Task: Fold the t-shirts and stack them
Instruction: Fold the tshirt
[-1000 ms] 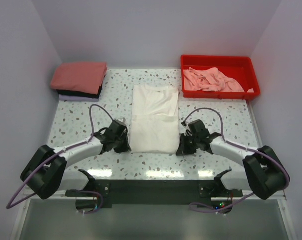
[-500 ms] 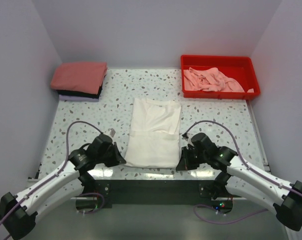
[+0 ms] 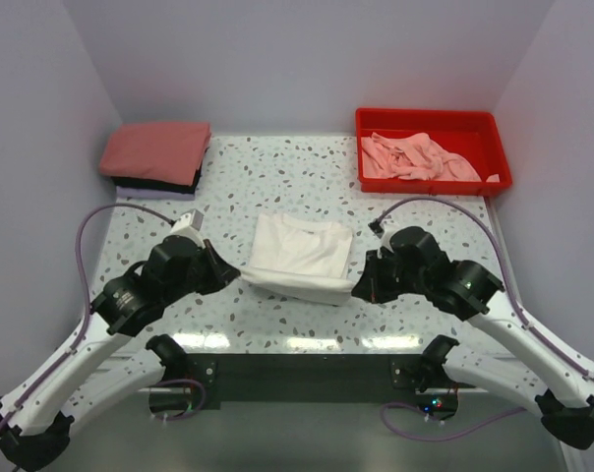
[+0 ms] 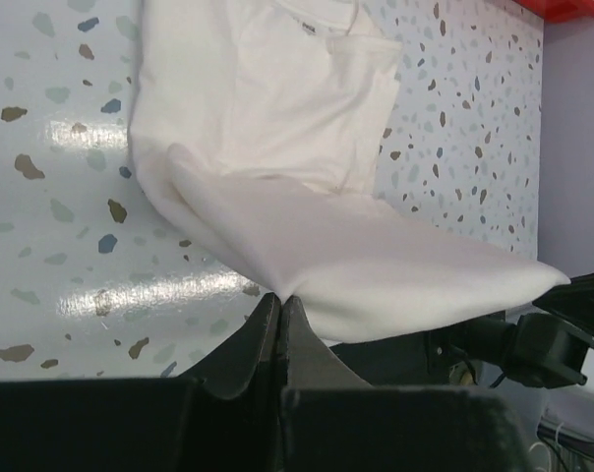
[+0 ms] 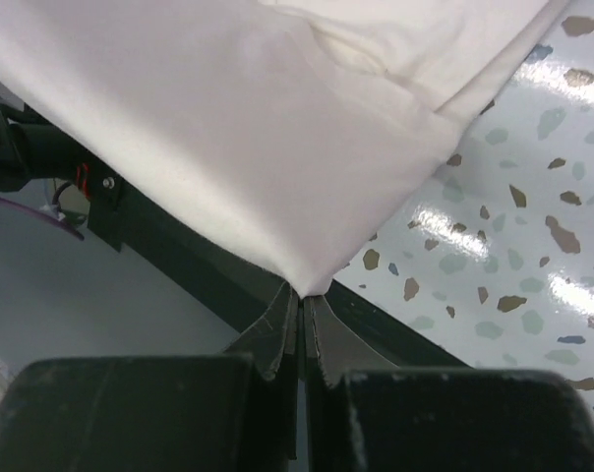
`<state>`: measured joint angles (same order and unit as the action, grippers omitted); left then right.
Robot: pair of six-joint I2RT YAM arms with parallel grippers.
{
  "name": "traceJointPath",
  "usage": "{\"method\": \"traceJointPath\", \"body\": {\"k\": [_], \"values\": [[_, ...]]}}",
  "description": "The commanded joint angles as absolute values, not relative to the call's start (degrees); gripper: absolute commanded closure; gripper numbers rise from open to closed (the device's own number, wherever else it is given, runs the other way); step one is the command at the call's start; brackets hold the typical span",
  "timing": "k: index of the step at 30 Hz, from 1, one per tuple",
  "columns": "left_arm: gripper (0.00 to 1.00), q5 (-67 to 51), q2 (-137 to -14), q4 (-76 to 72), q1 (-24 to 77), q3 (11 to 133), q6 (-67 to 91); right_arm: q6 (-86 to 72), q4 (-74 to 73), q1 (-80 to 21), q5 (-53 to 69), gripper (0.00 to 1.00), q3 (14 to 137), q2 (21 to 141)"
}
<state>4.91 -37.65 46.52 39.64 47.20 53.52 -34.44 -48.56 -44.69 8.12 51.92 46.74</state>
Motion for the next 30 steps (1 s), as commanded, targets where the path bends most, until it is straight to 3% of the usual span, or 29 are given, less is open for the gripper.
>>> {"method": "traceJointPath", "body": {"k": [1, 16, 30], "values": [[1.00, 12.30, -40.60, 45.00, 39.73, 51.41, 50.89, -30.24, -53.88, -44.47, 2.90, 1.00, 57.21, 49.12], [1.00, 26.54, -53.87, 37.36, 39.29, 56.60, 49.48, -24.96, -47.03, -30.41, 15.56, 1.00, 59.59, 59.67], [1.00, 18.73, -70.92, 24.01, 29.71, 60.38, 42.10, -24.08, -37.62, -21.98, 20.65, 1.00, 60.99, 70.47]]}}
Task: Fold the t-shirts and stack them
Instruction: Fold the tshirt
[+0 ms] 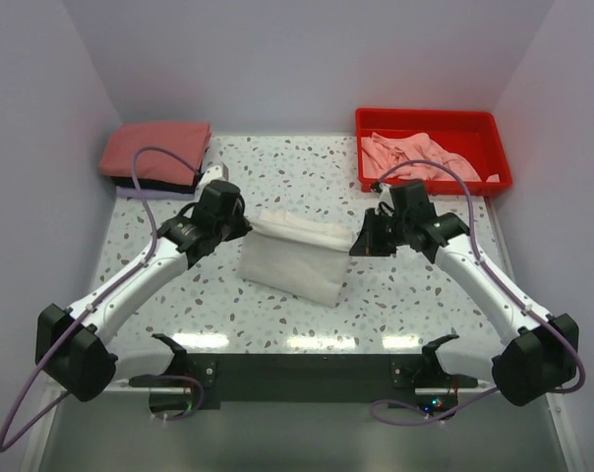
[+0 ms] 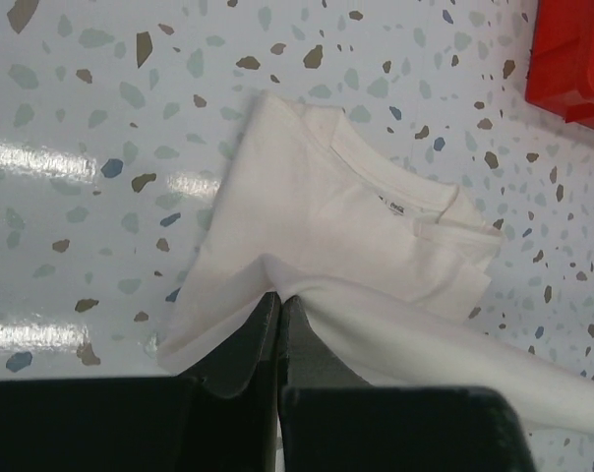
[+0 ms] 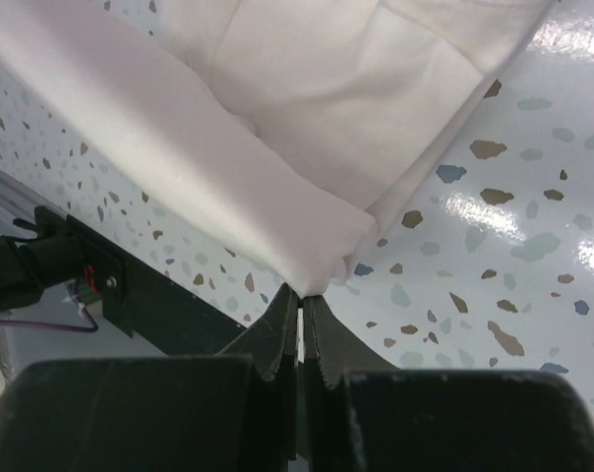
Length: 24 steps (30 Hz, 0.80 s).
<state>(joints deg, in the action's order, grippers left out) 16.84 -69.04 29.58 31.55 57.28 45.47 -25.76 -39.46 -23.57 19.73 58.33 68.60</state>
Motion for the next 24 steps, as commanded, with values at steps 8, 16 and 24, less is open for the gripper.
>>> {"method": "traceJointPath", "body": {"k": [8, 16, 24], "values": [[1.00, 15.21, -81.55, 21.01, 26.46, 65.74, 40.78, -22.94, -33.05, -18.46, 22.06, 1.00, 64.07, 77.78], [1.00, 10.64, -89.46, 18.90, 22.42, 69.86, 39.90, -21.53, -31.20, -16.00, 22.93, 1.00, 69.16, 87.79], [0.98, 7.12, -99.04, 17.40, 20.48, 74.35, 38.15, -22.41, -28.39, -14.24, 21.53, 1.00, 73.12, 97.28]]}}
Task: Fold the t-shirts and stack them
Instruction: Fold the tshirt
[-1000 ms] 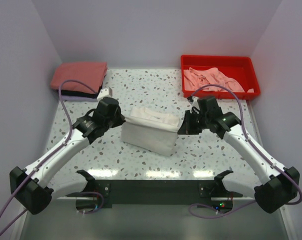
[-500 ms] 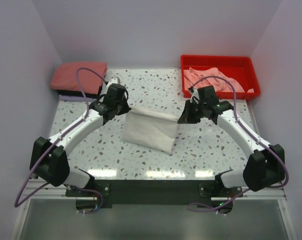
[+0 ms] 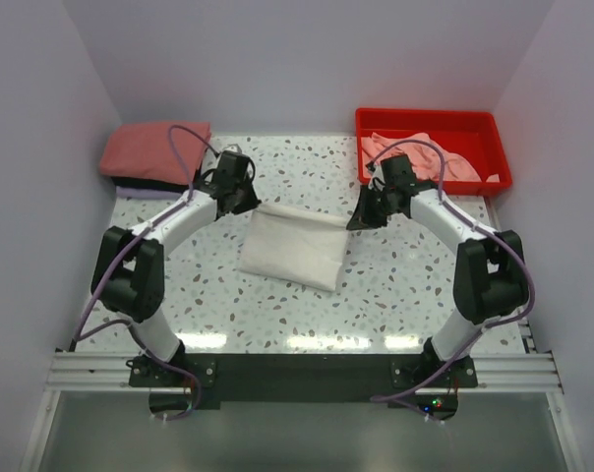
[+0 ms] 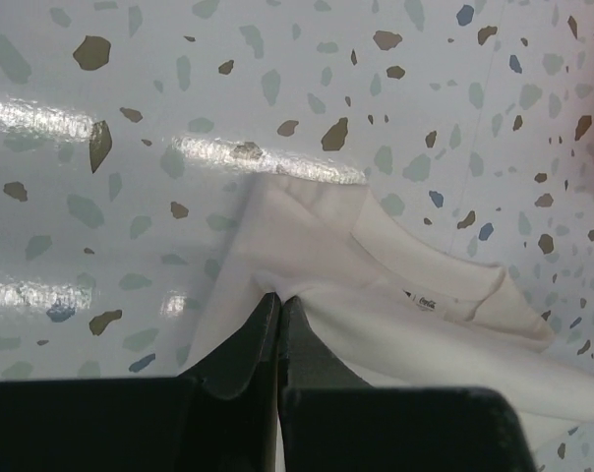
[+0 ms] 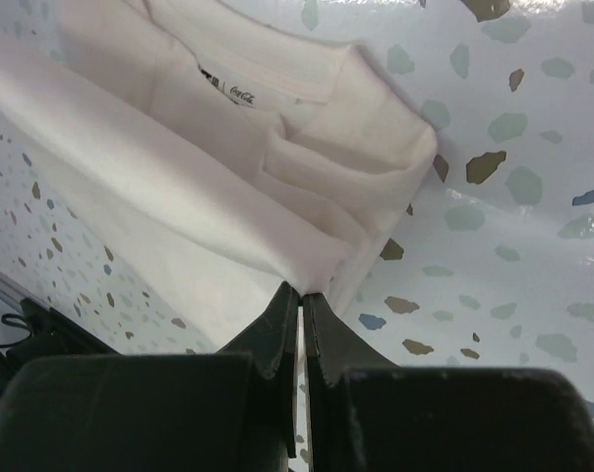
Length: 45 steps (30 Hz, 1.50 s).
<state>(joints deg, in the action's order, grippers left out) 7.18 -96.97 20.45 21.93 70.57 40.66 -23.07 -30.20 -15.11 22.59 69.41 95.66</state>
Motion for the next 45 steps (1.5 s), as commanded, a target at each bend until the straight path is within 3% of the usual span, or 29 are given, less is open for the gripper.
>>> {"method": "traceJointPath", "body": {"k": [1, 6, 7, 8, 9, 11, 12, 13, 14, 16, 17, 23, 30, 36, 45], "values": [[0.97, 7.12, -100.53, 17.49, 20.30, 74.70, 38.14, -22.41, -27.95, -14.24, 21.62, 1.00, 73.47, 98.34], [0.95, 7.12, -103.71, 17.49, 19.51, 75.94, 38.49, -22.15, -27.51, -13.89, 23.28, 0.96, 76.54, 103.79], [0.89, 7.12, -103.97, 17.49, 19.25, 76.37, 38.32, -22.24, -27.60, -13.80, 23.64, 0.95, 77.25, 105.28], [0.65, 7.21, -104.06, 17.66, 19.16, 76.64, 38.23, -22.06, -27.86, -13.80, 23.82, 0.91, 77.95, 105.99], [0.50, 7.47, -103.98, 17.93, 19.16, 77.34, 38.15, -21.97, -28.12, -13.80, 23.73, 0.88, 79.35, 106.34], [0.26, 8.26, -102.93, 18.37, 19.16, 77.52, 37.88, -21.97, -28.56, -13.71, 23.12, 0.79, 80.68, 105.91], [0.06, 8.44, -101.53, 18.02, 19.07, 77.43, 38.05, -22.06, -28.65, -13.62, 22.33, 0.72, 80.86, 104.86], [0.00, 8.70, -100.73, 18.02, 19.16, 77.17, 38.14, -22.50, -28.65, -13.71, 22.24, 0.66, 80.95, 104.07], [0.00, 8.79, -99.85, 17.84, 19.16, 76.56, 38.23, -22.59, -28.57, -13.71, 22.50, 0.44, 80.51, 103.28], [0.00, 7.74, -97.04, 17.14, 19.16, 75.50, 38.50, -23.20, -27.60, -13.71, 22.85, 0.24, 79.46, 99.87], [0.00, 7.30, -95.90, 16.88, 19.16, 73.93, 38.76, -23.55, -27.16, -13.71, 23.03, 0.01, 77.89, 98.45], [0.00, 1.32, -87.81, 11.61, 20.03, 64.01, 41.04, -26.89, -22.24, -15.81, 27.42, 0.01, 68.48, 88.78], [0.00, 0.27, -85.34, 7.22, 25.40, 55.21, 43.33, -32.25, -14.34, -28.29, 27.25, 0.01, 57.93, 82.88], [0.00, -4.48, -89.12, 1.50, 25.93, 50.10, 45.09, -35.68, -4.15, -32.17, 29.44, 0.01, 50.29, 85.16], [0.00, -2.03, -89.65, 2.99, 25.93, 45.18, 45.09, -35.60, -0.26, -32.08, 31.29, 0.01, 45.71, 90.96]]}}
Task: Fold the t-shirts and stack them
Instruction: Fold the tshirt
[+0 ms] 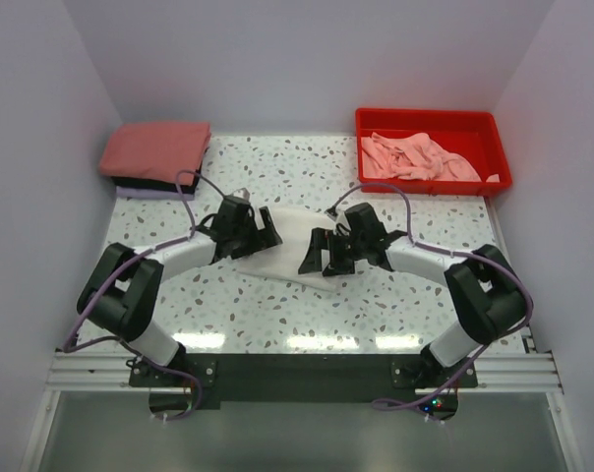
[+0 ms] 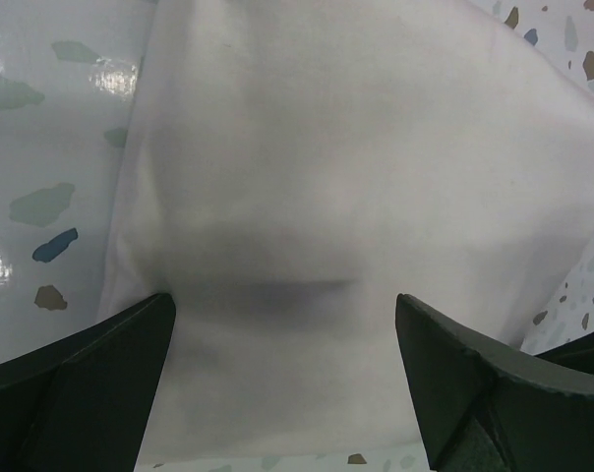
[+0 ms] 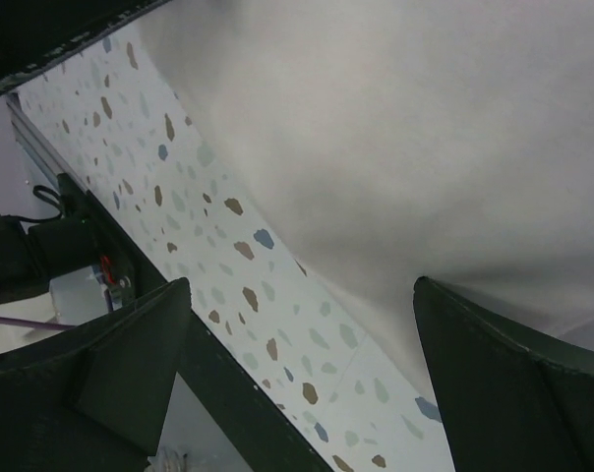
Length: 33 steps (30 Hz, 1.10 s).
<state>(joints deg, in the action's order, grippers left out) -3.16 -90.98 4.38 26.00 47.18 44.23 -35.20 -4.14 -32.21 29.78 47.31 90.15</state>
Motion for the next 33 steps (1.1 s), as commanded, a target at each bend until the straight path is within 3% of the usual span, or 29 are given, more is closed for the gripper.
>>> {"method": "traceJointPath", "body": {"k": [1, 13, 19, 26, 33], "values": [[0.00, -1.76, -89.39, 3.08, 25.93, 43.96, 45.09, -35.42, -0.26, -32.08, 30.85, 0.01, 45.01, 91.14], [0.00, -1.41, -80.61, 5.80, 26.01, 31.05, 46.23, -32.35, -2.46, -32.08, 28.48, 0.01, 40.00, 90.44], [0.00, -2.02, -69.71, 8.78, 26.72, 24.88, 47.20, -32.52, -3.25, -32.08, 30.32, 0.01, 35.61, 85.96], [0.00, 4.38, -56.53, 18.87, 26.63, 29.96, 45.09, -30.15, -10.44, -32.08, 29.53, 0.01, 39.19, 78.93], [0.00, 13.53, -57.83, 23.64, 25.84, 34.28, 45.35, -27.86, -17.57, -32.08, 24.79, 0.01, 47.19, 72.34]]}}
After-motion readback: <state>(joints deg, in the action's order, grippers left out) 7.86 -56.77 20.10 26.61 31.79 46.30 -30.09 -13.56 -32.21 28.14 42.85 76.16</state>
